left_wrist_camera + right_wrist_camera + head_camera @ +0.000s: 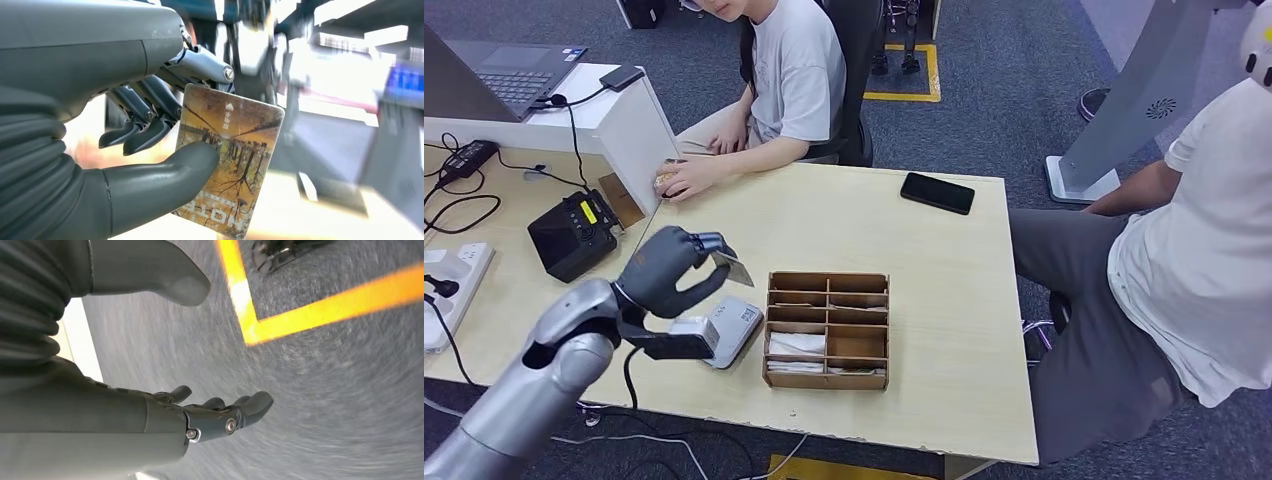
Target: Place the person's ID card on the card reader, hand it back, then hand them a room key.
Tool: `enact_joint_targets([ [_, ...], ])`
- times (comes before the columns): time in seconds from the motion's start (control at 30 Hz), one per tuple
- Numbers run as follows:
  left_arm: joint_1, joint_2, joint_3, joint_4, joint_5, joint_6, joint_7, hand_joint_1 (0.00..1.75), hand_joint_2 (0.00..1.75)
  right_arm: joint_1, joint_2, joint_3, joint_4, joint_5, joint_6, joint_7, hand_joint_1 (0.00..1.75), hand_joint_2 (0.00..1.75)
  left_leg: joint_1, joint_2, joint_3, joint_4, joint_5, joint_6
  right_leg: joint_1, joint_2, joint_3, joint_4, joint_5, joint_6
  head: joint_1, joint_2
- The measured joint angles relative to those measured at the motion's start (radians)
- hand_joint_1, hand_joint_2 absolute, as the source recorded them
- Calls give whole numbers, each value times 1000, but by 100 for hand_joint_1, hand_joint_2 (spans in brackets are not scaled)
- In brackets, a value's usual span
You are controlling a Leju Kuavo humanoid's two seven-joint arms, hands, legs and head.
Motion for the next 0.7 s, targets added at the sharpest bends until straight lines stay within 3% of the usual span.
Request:
enact_joint_targets([
  [0.1,-123,60,55,-53,65,-81,42,175,175,9,-25,352,2,-587,-8,3,0,175,1,1,-1,0,1,-1,1,1,-1,0,2,-2,1,0],
  [0.17,-215,98,79,-77,117,-126,78,175,175,13,-37,546,4,-790,-5,4,0,175,2,2,-1,0,1,-1,1,2,-2,0,2,-3,0,0],
  [0.23,-297,128,99,-92,167,-164,111,175,175,16,-42,660,7,-785,-1,9,0,175,2,2,-1,0,1,-1,1,2,-2,0,2,-3,0,0],
  [0.37,-356,151,128,-96,153,-135,144,175,175,19,-42,784,12,-552,-1,17,0,175,1,3,0,0,1,-1,1,3,-3,0,2,-3,0,0],
  [0.57,-286,108,131,69,-187,179,168,175,175,18,-43,852,12,-511,3,10,0,175,1,3,0,0,1,-1,1,3,-3,0,2,-3,0,0],
  [0.7,-269,73,131,219,-289,274,186,175,175,19,-43,868,13,-500,3,10,0,175,1,4,-1,0,1,-1,1,3,-3,0,2,-3,0,0],
])
